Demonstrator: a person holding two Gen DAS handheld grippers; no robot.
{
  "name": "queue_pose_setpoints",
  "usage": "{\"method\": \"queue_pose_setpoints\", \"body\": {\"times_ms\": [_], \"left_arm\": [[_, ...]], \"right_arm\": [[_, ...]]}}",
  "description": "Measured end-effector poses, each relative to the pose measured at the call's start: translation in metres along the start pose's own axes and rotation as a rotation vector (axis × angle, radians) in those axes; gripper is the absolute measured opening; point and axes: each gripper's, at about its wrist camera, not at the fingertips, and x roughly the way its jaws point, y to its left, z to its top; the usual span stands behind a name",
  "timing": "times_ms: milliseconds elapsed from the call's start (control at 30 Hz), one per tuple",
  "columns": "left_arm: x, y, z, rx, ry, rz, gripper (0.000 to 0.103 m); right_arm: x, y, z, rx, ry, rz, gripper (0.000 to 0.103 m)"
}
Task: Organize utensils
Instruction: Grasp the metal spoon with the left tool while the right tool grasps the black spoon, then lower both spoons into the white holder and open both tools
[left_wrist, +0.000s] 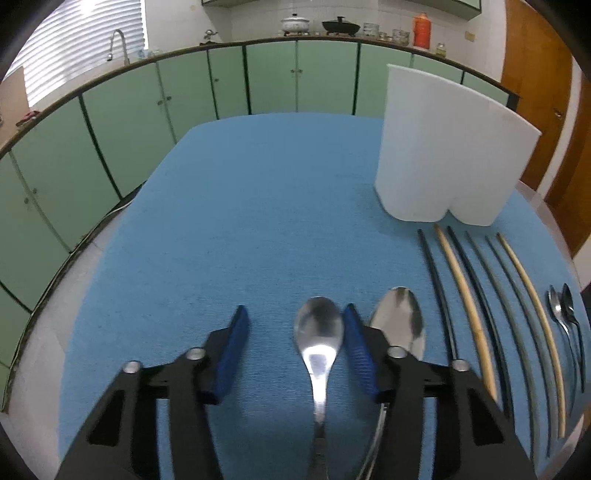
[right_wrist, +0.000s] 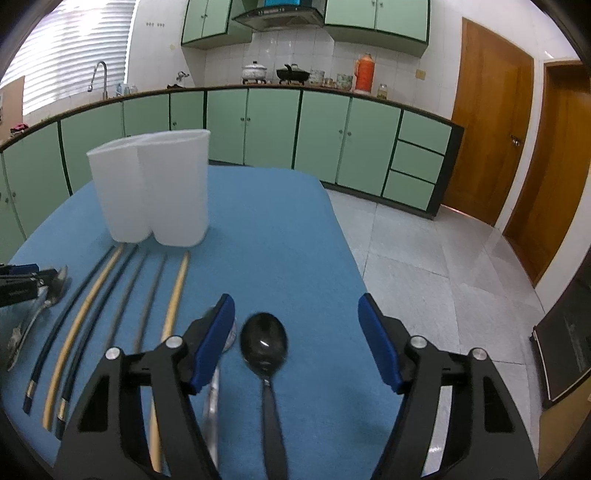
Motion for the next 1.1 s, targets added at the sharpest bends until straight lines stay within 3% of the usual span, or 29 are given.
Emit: {"method": "queue_pose_setpoints", "body": {"times_ms": [133, 533, 700, 800, 933, 1100], "left_arm": [[-0.005, -0.001, -0.003, 0.000, -0.008, -0.014, 0.027], [-0.011, 0.021, -0.007, -0.037, -0.040, -0.013, 0.026], [-0.018, 0.022, -0.008, -0.035, -0.066, -0.018, 0.026], [-0.022, 0.020, -0.008, -0.027, -0.082, -0.021, 0.026], [-0.031, 0.020, -0.011, -0.024, -0.114, -0.032, 0.026], [-0.050, 0.020, -0.013, -0.028, -0.177, -0.058, 0.026]], "right_arm": [[0.005, -0.003, -0.003, 0.005, 0.039, 0.055, 0.064], [0.041, 0.013, -0.001, -0.050, 0.166, 0.106, 0.057], [0.049, 0.012, 0.002, -0.044, 0.201, 0.110, 0.048], [0.049, 0.006, 0.002, -0.031, 0.212, 0.128, 0.034], [0.041, 0.002, 0.005, -0.032, 0.191, 0.133, 0.034], [0.015, -0.006, 0.013, -0.002, 0.098, 0.196, 0.034]]}}
